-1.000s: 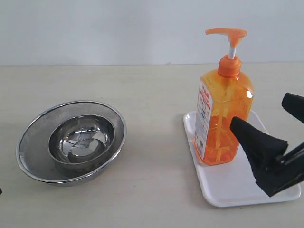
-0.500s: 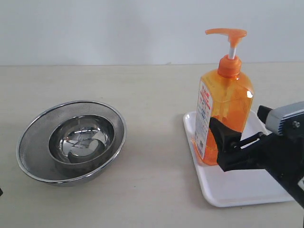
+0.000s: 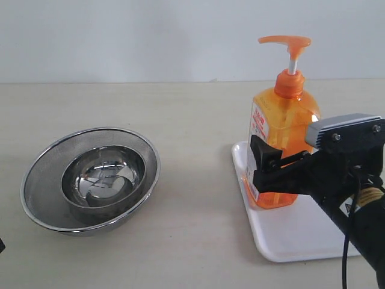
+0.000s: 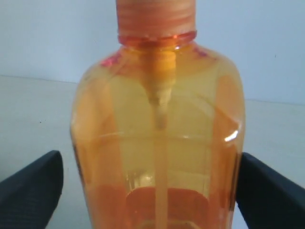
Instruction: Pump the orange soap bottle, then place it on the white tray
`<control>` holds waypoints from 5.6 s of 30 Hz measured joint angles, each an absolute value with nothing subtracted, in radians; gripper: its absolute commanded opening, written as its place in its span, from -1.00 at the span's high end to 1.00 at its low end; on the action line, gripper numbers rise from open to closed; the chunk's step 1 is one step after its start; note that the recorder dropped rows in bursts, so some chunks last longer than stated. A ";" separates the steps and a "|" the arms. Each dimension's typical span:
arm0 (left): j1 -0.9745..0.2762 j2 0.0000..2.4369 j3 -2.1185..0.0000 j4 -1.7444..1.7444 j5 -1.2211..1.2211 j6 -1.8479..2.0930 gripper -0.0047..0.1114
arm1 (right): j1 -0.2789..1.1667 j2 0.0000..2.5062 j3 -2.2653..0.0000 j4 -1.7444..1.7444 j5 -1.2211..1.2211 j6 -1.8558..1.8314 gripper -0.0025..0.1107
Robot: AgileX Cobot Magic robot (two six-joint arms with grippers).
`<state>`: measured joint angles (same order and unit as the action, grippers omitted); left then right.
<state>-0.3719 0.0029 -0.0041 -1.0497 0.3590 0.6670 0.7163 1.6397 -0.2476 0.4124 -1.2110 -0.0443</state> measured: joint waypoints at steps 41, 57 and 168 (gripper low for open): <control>-0.372 0.003 -0.004 -1.050 0.361 0.674 0.84 | 0.687 1.597 -0.368 0.599 -1.143 -0.285 0.96; -0.372 0.003 -0.004 -1.050 0.363 0.674 0.84 | 0.525 1.597 -0.288 0.358 -1.135 -0.134 0.96; -0.372 0.003 -0.004 -1.053 0.363 0.678 0.84 | 0.588 0.728 -0.358 0.623 -0.185 -0.419 -0.47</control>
<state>-0.3719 0.0029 -0.0041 -1.0535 0.3627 0.6778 0.5884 0.7276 -0.3579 0.6228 -0.1850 -0.4188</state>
